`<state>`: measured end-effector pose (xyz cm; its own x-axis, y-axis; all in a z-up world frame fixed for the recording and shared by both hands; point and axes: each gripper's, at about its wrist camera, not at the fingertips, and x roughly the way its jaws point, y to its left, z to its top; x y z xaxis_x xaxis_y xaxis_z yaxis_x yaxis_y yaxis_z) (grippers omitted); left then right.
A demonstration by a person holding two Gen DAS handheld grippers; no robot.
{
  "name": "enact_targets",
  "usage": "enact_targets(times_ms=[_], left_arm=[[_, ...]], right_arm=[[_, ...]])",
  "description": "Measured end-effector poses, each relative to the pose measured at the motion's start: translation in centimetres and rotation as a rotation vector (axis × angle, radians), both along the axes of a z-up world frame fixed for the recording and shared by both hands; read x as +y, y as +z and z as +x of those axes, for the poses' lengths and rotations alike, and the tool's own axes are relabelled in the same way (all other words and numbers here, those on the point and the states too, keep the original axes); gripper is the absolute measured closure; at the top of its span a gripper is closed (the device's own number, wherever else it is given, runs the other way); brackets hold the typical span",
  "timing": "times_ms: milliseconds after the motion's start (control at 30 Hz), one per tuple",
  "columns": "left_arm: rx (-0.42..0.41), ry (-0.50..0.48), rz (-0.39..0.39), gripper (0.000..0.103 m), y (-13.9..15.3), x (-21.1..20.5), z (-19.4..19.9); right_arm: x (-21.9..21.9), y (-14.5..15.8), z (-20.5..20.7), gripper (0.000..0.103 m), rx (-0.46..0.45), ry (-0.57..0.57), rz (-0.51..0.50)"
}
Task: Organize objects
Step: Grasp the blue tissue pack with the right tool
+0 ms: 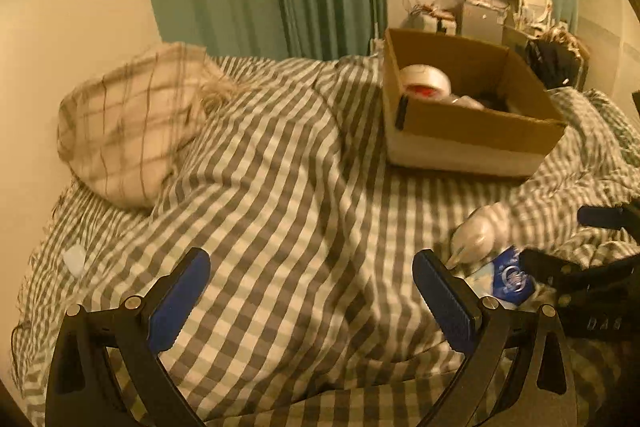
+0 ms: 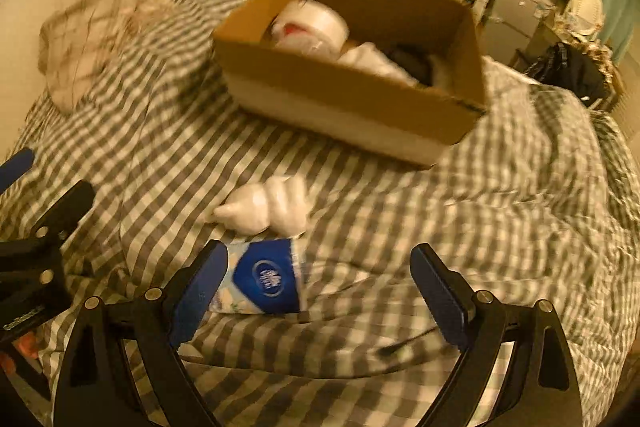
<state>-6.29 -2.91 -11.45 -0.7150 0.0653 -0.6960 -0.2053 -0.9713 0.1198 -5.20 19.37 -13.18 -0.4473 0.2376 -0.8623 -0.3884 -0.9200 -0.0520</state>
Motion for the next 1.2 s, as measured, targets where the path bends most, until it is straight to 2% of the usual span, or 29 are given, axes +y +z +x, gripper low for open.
enact_targets(times_ms=[133, 400, 433, 500, 600, 733, 900, 1067, 1200], left_arm=[[-0.005, 0.022, 0.012, 0.0, -0.7, -0.5, 0.1], [-0.102, 0.062, 0.032, 0.0, -2.5, -1.2, -1.4], [-0.107, 0.061, 0.033, 0.0, -2.6, -1.2, -1.5], [-0.115, 0.054, 0.036, 0.0, -2.6, -1.1, -1.5], [-0.115, 0.049, 0.029, 0.0, -2.5, -0.9, -1.5], [-0.105, 0.042, 0.028, 0.0, -1.9, -0.7, -1.3], [-0.083, 0.011, 0.028, 0.0, -0.6, 0.6, -1.2], [-0.09, -0.056, 0.023, 0.0, -0.3, 3.8, -1.8], [-0.119, -0.11, 0.04, 0.0, -0.8, 6.6, -2.8]], right_arm=[[-0.9, -2.1, -1.1, 0.01, -0.061, 0.037, -0.015], [-2.4, -5.3, -3.2, 0.011, -0.192, 0.11, -0.035], [-2.4, -5.5, -3.3, 0.013, -0.202, 0.112, -0.041], [-2.3, -5.6, -3.2, 0.029, -0.209, 0.123, -0.07], [-2.4, -5.7, -3.0, 0.036, -0.21, 0.134, -0.089], [-2.1, -4.8, -2.4, 0.041, -0.176, 0.114, -0.08], [-0.3, -0.5, -0.1, 0.042, -0.034, 0.05, -0.055], [3.8, 2.5, 2.0, 0.042, 0.057, -0.079, -0.01], [7.6, 3.1, 2.2, 0.042, 0.084, -0.17, 0.0]])
